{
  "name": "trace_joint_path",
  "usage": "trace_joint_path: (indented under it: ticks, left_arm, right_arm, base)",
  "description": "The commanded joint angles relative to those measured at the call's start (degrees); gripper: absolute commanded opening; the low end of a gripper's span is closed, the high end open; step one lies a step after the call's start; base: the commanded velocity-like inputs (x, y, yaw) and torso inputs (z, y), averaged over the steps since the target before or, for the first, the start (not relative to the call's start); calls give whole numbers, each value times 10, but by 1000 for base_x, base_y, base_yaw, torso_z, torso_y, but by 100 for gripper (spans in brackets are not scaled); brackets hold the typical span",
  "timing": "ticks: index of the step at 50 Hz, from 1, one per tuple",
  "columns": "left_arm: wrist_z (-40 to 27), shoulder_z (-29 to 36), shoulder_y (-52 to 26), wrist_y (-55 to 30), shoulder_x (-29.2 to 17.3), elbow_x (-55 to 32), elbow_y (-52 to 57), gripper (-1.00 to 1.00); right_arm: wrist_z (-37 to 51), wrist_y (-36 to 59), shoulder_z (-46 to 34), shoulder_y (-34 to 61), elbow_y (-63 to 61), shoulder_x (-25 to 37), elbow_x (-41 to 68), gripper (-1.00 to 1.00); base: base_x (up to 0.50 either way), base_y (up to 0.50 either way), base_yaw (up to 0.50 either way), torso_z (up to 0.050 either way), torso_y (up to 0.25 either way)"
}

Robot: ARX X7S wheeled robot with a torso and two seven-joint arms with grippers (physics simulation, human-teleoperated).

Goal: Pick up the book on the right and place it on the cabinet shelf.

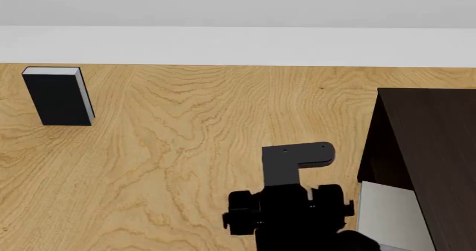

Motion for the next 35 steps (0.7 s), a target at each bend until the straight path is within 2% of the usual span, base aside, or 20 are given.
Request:
trace_joint_path:
  ticks: [1, 35]
  left_arm:
    - [-2, -1, 1, 2, -2, -3, 0, 100]
    - [-1, 5, 1, 10, -1, -5, -8, 100]
  right_arm:
    - [-9, 6, 0, -11, 47, -18, 7, 100]
    - [-6, 16, -4, -26, 153, -31, 8, 100]
  base:
    - [0, 0, 0, 0, 0]
    - [0, 0, 0, 0, 0]
